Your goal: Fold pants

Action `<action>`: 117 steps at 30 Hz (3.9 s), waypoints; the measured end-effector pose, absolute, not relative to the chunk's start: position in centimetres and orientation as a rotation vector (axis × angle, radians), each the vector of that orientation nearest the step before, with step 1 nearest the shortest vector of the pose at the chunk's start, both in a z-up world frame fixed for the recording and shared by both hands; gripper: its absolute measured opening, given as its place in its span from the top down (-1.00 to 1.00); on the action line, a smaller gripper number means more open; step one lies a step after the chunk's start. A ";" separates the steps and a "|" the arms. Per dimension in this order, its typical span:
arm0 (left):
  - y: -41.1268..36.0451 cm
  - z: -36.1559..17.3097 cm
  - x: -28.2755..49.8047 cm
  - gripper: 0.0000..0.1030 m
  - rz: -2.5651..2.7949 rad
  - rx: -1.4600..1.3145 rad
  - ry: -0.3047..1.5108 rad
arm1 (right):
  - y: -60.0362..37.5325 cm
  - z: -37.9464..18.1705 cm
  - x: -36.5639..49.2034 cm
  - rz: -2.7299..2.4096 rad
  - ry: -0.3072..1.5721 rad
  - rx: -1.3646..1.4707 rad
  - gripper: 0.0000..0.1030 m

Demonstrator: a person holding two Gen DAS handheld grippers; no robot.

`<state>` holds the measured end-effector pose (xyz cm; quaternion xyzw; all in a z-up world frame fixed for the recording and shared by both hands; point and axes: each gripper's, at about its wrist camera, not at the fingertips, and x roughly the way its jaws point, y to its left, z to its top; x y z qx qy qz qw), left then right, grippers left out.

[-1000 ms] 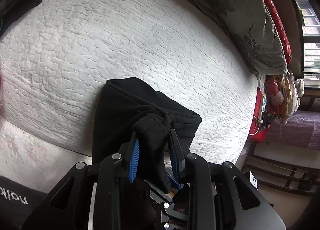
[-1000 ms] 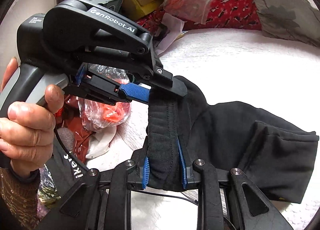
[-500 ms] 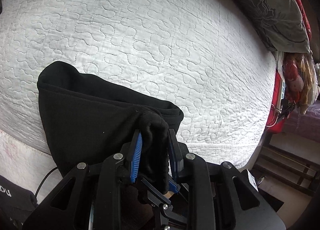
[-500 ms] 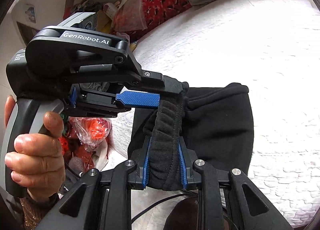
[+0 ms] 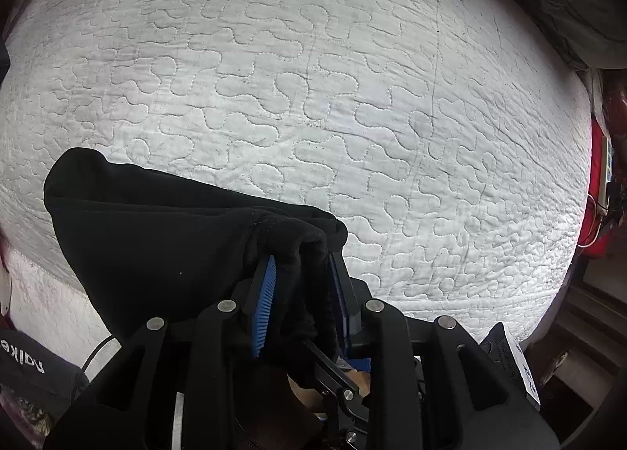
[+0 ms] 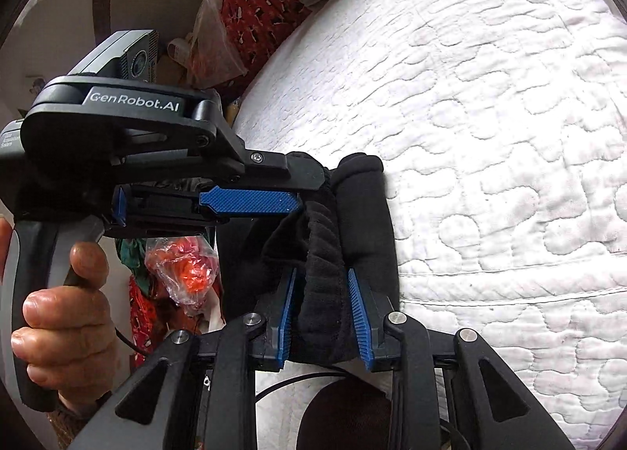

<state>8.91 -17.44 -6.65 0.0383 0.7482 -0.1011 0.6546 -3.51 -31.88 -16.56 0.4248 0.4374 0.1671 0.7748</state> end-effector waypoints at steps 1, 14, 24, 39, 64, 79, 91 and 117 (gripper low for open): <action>-17.3 -6.5 8.8 0.54 -0.236 0.076 1.698 | -32.2 -16.7 -3.4 0.363 0.946 0.926 0.45; -5.6 -0.3 6.4 -0.03 -0.341 -0.325 1.533 | -34.2 -13.8 -5.9 0.304 0.864 0.813 0.41; -0.5 -7.8 -0.5 -0.12 -0.364 -0.688 1.512 | -28.5 -11.1 -3.2 0.359 0.856 0.603 0.10; -3.4 -14.2 1.7 0.49 -0.261 -0.781 1.597 | -31.1 -12.4 -2.0 0.306 0.969 0.573 0.90; -1.4 -11.8 1.4 0.49 -0.286 -0.821 1.534 | -28.8 -8.4 -4.1 0.434 0.898 0.555 0.86; -2.0 -10.9 1.3 0.49 -0.346 -0.749 1.557 | -31.2 -13.9 -4.4 0.336 0.999 0.643 0.73; -1.3 -3.4 7.1 0.15 -0.442 -0.680 1.356 | -29.5 -7.8 -3.4 0.374 0.822 0.546 0.53; 4.0 -11.6 7.7 -0.44 -0.427 -0.603 1.383 | -32.3 -14.2 -1.6 0.328 0.961 0.713 -0.26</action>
